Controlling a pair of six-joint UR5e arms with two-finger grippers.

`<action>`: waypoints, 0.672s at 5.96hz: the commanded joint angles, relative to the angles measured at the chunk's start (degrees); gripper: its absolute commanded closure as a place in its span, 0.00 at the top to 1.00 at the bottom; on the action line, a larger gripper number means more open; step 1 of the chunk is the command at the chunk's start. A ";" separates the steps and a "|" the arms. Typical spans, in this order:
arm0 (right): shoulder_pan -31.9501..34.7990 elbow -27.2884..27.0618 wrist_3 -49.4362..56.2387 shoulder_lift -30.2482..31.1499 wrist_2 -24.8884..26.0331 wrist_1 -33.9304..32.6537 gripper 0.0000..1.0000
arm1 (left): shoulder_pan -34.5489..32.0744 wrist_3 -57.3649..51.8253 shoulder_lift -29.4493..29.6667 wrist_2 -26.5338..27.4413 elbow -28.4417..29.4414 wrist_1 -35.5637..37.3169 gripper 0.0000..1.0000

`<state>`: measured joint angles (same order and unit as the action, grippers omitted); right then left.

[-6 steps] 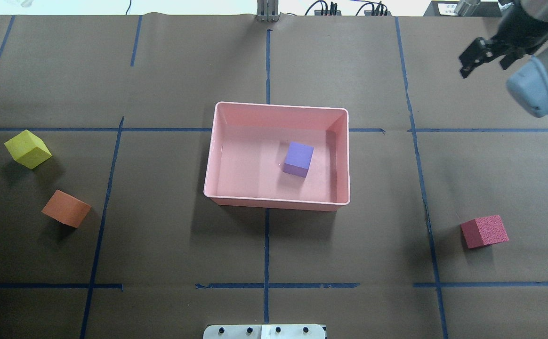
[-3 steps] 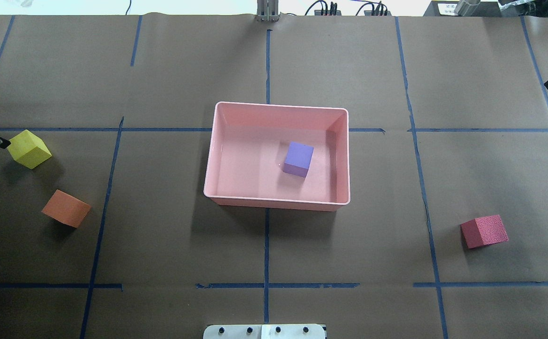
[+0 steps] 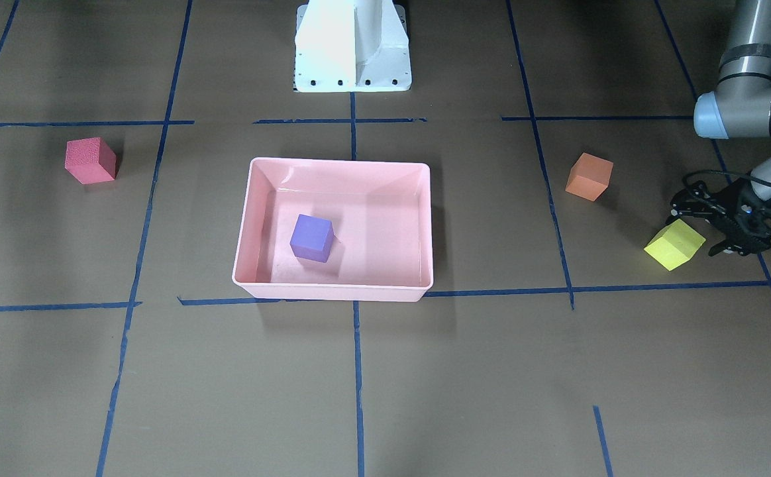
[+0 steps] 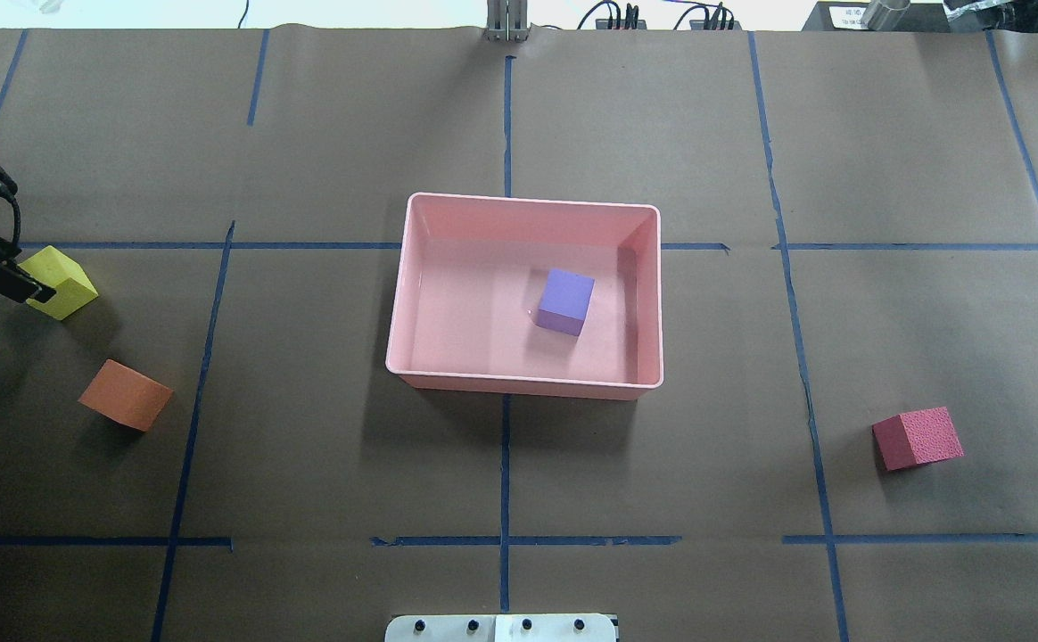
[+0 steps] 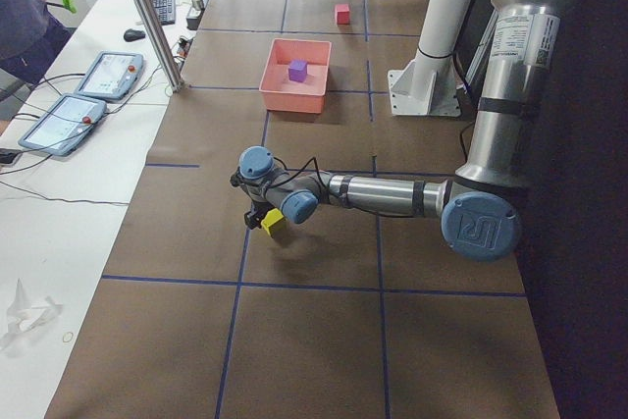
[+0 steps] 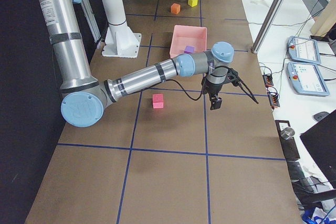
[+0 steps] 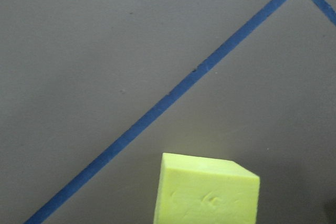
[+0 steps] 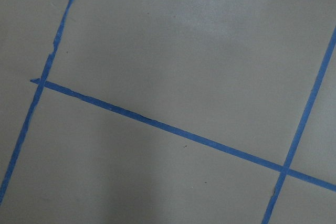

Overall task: Place blocks into pink bin with both arms
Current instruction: 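Raise the right gripper out of the bin while the left gripper reaches the yellow cube, then grasp the yellow cube with the left gripper and lift it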

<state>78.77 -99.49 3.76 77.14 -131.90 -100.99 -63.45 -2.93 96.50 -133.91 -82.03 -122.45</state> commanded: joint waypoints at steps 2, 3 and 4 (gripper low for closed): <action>-0.02 0.09 0.02 0.03 0.06 0.00 0.99 | 2.28 0.30 0.79 0.05 1.87 0.01 1.00; -0.02 0.09 0.02 0.64 -0.11 0.18 0.99 | 2.98 0.38 1.49 0.14 1.96 0.36 0.95; -0.02 -0.09 0.02 0.91 -0.20 0.26 0.99 | 3.33 0.30 1.58 0.14 1.88 0.19 0.54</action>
<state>78.75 -99.45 3.78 77.71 -131.99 -100.83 -60.57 -2.60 97.84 -133.79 -80.16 -122.23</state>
